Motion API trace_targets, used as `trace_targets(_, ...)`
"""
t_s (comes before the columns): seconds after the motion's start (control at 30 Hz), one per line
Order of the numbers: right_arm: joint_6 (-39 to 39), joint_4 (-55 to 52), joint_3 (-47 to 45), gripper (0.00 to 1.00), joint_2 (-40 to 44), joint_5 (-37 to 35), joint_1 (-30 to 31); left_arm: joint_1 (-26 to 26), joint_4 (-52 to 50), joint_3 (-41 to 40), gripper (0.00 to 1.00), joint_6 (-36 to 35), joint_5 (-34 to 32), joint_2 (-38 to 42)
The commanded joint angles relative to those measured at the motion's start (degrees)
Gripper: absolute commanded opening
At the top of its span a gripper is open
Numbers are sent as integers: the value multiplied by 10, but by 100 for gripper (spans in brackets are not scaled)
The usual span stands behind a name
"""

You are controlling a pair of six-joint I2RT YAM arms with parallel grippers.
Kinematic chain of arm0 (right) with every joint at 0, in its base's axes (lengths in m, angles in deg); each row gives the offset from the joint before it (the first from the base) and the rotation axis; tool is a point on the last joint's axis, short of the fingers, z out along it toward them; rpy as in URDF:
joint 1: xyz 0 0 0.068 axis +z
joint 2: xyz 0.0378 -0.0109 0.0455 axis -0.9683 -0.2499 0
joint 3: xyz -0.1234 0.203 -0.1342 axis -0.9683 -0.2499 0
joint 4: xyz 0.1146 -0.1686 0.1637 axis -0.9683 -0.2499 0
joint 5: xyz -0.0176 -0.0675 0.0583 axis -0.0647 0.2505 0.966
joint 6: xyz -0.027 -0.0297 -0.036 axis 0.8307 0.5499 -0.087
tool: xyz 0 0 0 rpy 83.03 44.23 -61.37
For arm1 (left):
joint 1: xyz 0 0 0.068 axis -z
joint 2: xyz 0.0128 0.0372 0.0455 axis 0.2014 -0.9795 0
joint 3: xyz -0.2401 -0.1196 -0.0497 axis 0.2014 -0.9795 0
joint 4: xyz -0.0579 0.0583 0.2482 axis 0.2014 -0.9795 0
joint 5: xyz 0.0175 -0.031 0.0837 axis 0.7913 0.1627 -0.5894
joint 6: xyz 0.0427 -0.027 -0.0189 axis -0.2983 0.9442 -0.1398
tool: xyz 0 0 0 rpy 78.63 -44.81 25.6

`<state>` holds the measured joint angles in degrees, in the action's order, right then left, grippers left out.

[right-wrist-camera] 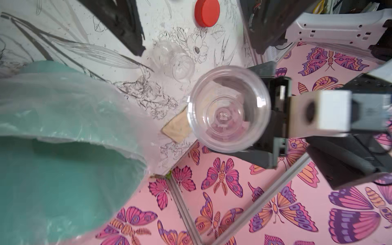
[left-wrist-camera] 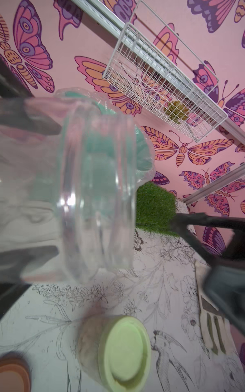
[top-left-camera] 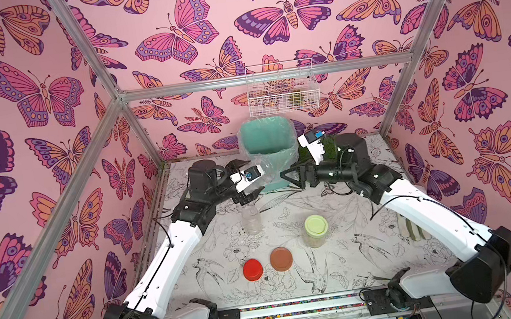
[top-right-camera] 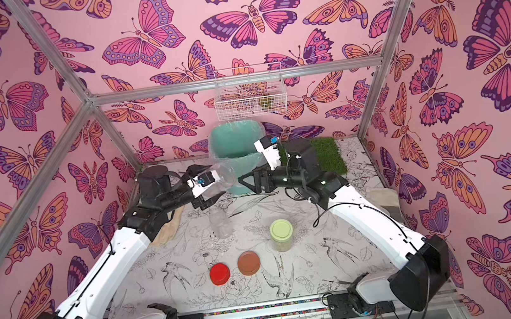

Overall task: Empty moldy peanuts from jars
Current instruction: Place the jar at the center of the board.

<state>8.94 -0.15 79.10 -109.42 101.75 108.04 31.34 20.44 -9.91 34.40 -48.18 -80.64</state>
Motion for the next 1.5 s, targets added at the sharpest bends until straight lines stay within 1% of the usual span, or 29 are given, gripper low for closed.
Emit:
trace_targets(0.0,9,-39,25,82,-17,8,17,-4,30,-19,0,26,77,24)
trace_targets(0.17,29,-69,51,81,-44,7,44,-4,17,-38,0,29,100,30)
trace_targets(0.37,37,-91,61,81,-63,-1,55,-4,8,-51,0,37,122,34)
trace_targets(0.47,42,-115,75,78,-78,-21,61,-3,8,-55,0,43,133,37)
trace_targets(0.53,46,-134,87,75,-92,-28,62,-1,8,-57,0,47,136,39)
trace_targets(0.77,39,-135,102,54,-108,-13,70,11,8,-79,0,58,140,43)
trace_targets(0.83,39,-143,109,45,-108,-4,73,16,8,-87,0,58,138,45)
trace_targets(0.87,40,-149,111,42,-126,-3,75,18,8,-89,0,58,135,45)
trace_targets(1.03,43,-157,103,22,-126,2,78,22,9,-100,5,57,126,43)
trace_targets(1.1,43,-157,97,16,-122,2,78,22,17,-104,9,60,115,40)
trace_targets(1.2,51,-163,92,7,-117,-12,78,22,32,-114,18,65,100,36)
trace_targets(1.23,53,-163,90,6,-116,-17,78,22,37,-117,22,68,93,35)
trace_targets(1.3,57,-161,85,0,-90,-27,78,22,43,-124,27,73,79,32)
trace_targets(1.33,60,-161,83,0,-82,-33,78,22,43,-126,29,76,71,30)
trace_targets(1.37,62,-161,81,0,-77,-39,78,22,43,-128,34,79,65,29)
trace_targets(1.47,80,-176,80,0,-58,-70,76,21,43,-138,55,81,53,29)
